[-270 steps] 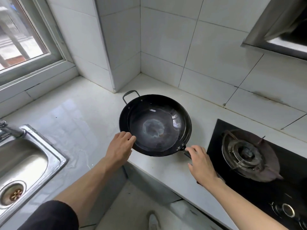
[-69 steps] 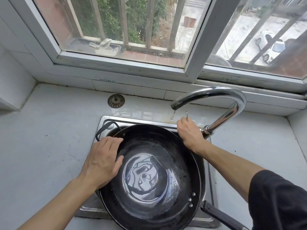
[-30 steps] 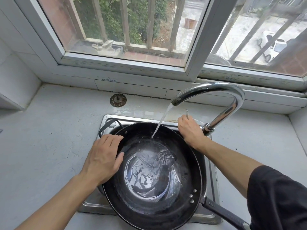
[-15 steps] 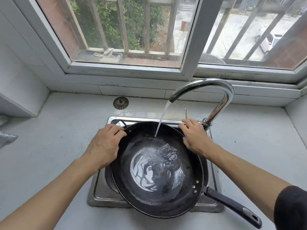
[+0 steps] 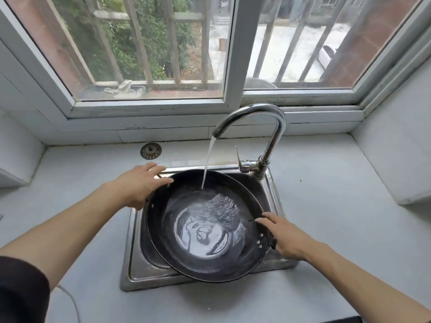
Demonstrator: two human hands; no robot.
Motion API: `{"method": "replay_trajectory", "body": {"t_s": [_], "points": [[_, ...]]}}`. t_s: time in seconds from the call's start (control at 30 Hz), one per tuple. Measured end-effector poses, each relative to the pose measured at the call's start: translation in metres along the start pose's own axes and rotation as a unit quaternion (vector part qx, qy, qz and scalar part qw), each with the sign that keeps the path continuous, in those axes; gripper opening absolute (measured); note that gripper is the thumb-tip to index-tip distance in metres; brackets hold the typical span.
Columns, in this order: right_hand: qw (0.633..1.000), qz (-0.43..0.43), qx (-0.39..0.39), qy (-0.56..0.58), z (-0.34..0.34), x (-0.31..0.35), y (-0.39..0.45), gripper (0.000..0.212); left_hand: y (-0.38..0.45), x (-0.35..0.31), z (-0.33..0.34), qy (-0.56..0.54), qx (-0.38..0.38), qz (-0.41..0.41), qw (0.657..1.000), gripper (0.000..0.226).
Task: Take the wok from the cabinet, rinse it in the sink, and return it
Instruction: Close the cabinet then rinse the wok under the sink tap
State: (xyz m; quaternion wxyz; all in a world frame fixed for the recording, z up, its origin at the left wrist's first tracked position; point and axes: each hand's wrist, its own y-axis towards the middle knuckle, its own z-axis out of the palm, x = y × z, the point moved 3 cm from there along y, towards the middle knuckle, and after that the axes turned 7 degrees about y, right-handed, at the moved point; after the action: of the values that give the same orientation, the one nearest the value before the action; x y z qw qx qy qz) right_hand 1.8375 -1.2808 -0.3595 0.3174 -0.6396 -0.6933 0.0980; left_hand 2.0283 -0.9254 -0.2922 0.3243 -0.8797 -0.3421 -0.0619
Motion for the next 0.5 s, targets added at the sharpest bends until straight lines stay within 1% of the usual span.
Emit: {"method": "replay_trajectory", "body": {"t_s": [0.1,0.27,0.5], "points": [[0.999,-0.010,0.018,0.039,0.008,-0.001,-0.007,0.084,0.009,-0.002,0.002,-0.012,0.025,0.020,0.999,0.116],[0.997,0.024,-0.026,0.063,0.008,-0.003,-0.016,0.075,0.024,0.000,0.009,-0.010,0.042,0.039,0.998,0.109],[0.996,0.047,-0.036,0.066,0.014,-0.009,-0.020,0.074,0.043,0.004,0.016,0.002,0.056,0.078,0.995,0.107]]}}
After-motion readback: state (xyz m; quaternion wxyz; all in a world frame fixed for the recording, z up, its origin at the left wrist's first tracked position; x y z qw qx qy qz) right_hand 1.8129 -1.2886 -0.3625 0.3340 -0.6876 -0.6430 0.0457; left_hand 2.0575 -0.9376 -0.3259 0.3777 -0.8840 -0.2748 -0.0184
